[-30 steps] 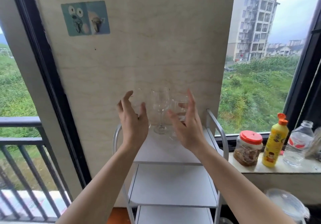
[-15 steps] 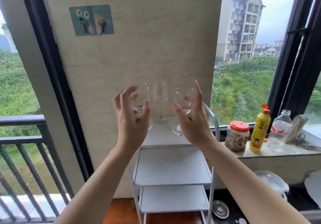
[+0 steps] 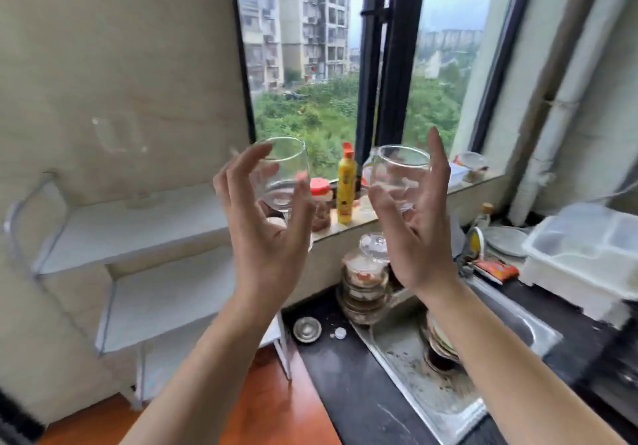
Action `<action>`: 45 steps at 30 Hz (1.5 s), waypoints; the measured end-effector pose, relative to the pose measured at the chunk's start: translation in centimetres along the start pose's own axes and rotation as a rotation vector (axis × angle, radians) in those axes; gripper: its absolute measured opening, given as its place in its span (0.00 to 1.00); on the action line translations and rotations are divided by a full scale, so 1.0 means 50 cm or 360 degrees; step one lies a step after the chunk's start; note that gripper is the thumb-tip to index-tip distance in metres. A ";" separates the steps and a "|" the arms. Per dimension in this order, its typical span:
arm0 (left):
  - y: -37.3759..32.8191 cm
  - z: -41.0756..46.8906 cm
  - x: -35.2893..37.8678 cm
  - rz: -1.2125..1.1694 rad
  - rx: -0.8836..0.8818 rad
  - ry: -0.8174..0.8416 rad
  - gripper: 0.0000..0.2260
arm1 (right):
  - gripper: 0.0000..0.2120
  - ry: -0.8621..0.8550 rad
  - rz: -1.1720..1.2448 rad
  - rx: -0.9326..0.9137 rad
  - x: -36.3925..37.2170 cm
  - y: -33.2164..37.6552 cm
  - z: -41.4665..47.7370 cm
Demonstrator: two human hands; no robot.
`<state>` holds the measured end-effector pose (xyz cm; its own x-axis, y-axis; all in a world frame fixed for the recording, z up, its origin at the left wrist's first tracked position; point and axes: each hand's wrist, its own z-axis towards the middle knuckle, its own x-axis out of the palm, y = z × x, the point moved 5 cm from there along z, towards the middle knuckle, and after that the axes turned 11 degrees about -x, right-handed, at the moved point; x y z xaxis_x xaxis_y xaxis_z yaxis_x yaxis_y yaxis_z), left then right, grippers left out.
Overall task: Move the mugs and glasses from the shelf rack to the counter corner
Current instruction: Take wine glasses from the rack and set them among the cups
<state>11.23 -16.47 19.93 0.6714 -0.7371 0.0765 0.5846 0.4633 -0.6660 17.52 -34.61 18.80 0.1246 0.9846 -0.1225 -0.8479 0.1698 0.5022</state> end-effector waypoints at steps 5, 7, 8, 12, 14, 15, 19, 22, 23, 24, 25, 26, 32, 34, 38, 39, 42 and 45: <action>-0.075 -0.108 0.238 -0.0173 -0.0165 0.0317 0.21 | 0.37 -0.0137 -0.0248 0.0156 -0.290 -0.058 -0.035; -0.111 -0.167 0.338 -0.0255 -0.0212 0.0443 0.23 | 0.37 -0.0209 -0.0311 0.0205 -0.415 -0.082 -0.056; -0.133 -0.203 0.392 -0.0293 -0.0236 0.0507 0.24 | 0.38 -0.0251 -0.0354 0.0232 -0.486 -0.096 -0.070; -0.231 -0.375 0.620 -0.0387 -0.0417 0.0691 0.29 | 0.41 -0.0365 -0.0544 0.0358 -0.787 -0.138 -0.142; -0.302 -0.468 0.745 -0.0433 -0.0471 0.0773 0.28 | 0.41 -0.0415 -0.0631 0.0415 -0.949 -0.150 -0.184; -0.338 -0.515 0.808 -0.0476 -0.0515 0.0831 0.28 | 0.41 -0.0450 -0.0678 0.0434 -1.027 -0.152 -0.205; -0.489 -0.663 1.014 -0.0641 -0.0611 0.1083 0.27 | 0.40 -0.0620 -0.0881 0.0478 -1.297 -0.132 -0.268; -0.574 -0.757 1.138 -0.0734 -0.0624 0.1264 0.27 | 0.38 -0.0766 -0.0957 0.0525 -1.468 -0.119 -0.310; -0.597 -0.790 1.179 -0.0754 -0.0635 0.1326 0.27 | 0.38 -0.0815 -0.0985 0.0536 -1.521 -0.117 -0.327; -0.616 -0.827 1.221 -0.0765 -0.0646 0.1392 0.27 | 0.37 -0.0861 -0.1017 0.0545 -1.570 -0.116 -0.348; -0.634 -0.865 1.261 -0.0778 -0.0656 0.1452 0.26 | 0.36 -0.0900 -0.1050 0.0552 -1.616 -0.115 -0.369; -0.646 -0.895 1.293 -0.0793 -0.0661 0.1503 0.26 | 0.35 -0.0931 -0.1082 0.0560 -1.653 -0.115 -0.386; -0.717 -1.115 1.528 -0.0934 -0.0770 0.1868 0.29 | 0.32 -0.1078 -0.1350 0.0738 -1.900 -0.139 -0.497; -0.737 -1.173 1.621 -0.1017 -0.0787 0.1917 0.28 | 0.32 -0.1104 -0.1447 0.0788 -1.985 -0.162 -0.510; -0.786 -1.271 1.805 -0.1120 -0.0881 0.2003 0.31 | 0.28 -0.1163 -0.1598 0.0866 -2.148 -0.212 -0.506; -0.802 -1.291 1.849 -0.1121 -0.0890 0.2035 0.31 | 0.27 -0.1175 -0.1627 0.0886 -2.188 -0.220 -0.500; -0.860 -1.340 1.966 -0.1146 -0.0859 0.2139 0.31 | 0.27 -0.1178 -0.1688 0.0951 -2.297 -0.237 -0.482; -0.926 -1.378 2.068 -0.1190 -0.0818 0.2218 0.30 | 0.26 -0.1255 -0.1787 0.0939 -2.404 -0.237 -0.473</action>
<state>22.20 -148.04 7.56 -0.7296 -0.6836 -0.0193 0.1780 -0.1626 -0.9705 0.40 -155.94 7.32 0.9564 0.0680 -0.2842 0.1777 0.6368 0.7503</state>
